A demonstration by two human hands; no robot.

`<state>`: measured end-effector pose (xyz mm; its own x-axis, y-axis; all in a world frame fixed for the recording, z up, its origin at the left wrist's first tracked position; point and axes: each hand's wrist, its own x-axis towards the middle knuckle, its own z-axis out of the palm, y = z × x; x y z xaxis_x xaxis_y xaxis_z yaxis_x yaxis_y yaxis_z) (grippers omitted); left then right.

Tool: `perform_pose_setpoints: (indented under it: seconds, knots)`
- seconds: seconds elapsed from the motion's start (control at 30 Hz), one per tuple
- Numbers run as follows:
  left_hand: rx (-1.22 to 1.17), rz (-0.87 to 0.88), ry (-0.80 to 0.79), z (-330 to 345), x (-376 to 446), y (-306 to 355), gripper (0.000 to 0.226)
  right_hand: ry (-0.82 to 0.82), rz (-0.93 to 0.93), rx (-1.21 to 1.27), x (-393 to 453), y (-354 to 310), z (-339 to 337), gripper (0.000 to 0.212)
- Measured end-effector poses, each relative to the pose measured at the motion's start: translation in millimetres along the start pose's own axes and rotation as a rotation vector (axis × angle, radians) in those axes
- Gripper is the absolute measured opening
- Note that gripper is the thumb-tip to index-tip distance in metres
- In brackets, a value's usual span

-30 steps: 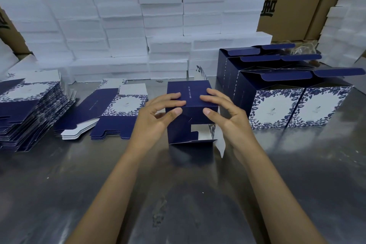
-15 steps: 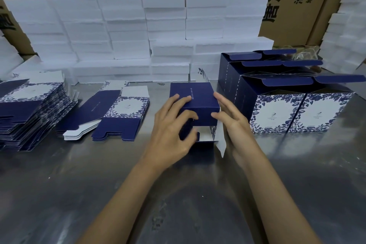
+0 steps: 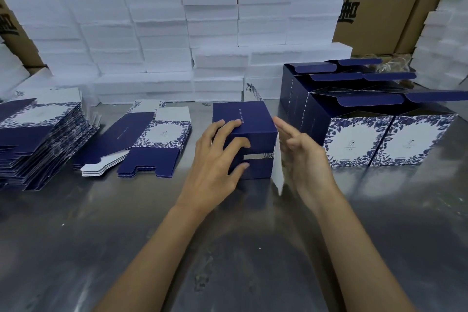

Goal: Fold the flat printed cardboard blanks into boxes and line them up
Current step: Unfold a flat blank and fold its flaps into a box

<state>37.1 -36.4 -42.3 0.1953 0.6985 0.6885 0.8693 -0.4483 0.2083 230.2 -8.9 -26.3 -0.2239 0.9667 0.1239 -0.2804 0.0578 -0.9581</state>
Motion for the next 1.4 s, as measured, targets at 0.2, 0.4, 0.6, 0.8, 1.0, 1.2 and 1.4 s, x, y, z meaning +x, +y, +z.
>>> perform_pose_setpoints:
  seconds: [0.2, 0.4, 0.6, 0.8, 1.0, 1.2, 1.4]
  knots:
    - [-0.078, -0.030, 0.086, 7.6, 0.2, -3.3, 0.045, -0.134, 0.060, -0.178, -0.3, 20.1, 1.8, 0.071]
    - [-0.484, -0.354, 0.135, 8.8, -1.7, -5.9, 0.099, 0.002, 0.016, -0.233, 4.3, 30.2, 5.5, 0.060]
    - [-0.737, -0.449, -0.082, 7.1, -2.2, -10.8, 0.110, 0.230, -0.083, -0.365, 9.5, 44.8, 11.8, 0.043]
    - [-0.781, -0.452, -0.098, 10.1, -2.0, 0.9, 0.107, 0.322, -0.133, -0.431, 8.8, 46.1, 12.1, 0.026]
    - [-0.815, -0.470, -0.087, 10.4, -0.9, 4.9, 0.102, 0.368, -0.194, -0.473, 6.5, 46.7, 13.9, 0.020]
    - [-0.818, -0.495, -0.088, 10.0, -0.9, 6.9, 0.100, 0.420, -0.199, -0.491, 5.6, 46.2, 15.9, 0.018]
    - [-0.811, -0.502, -0.099, 10.6, -0.7, 7.4, 0.098, 0.445, -0.182, -0.511, 5.4, 44.1, 16.8, 0.021]
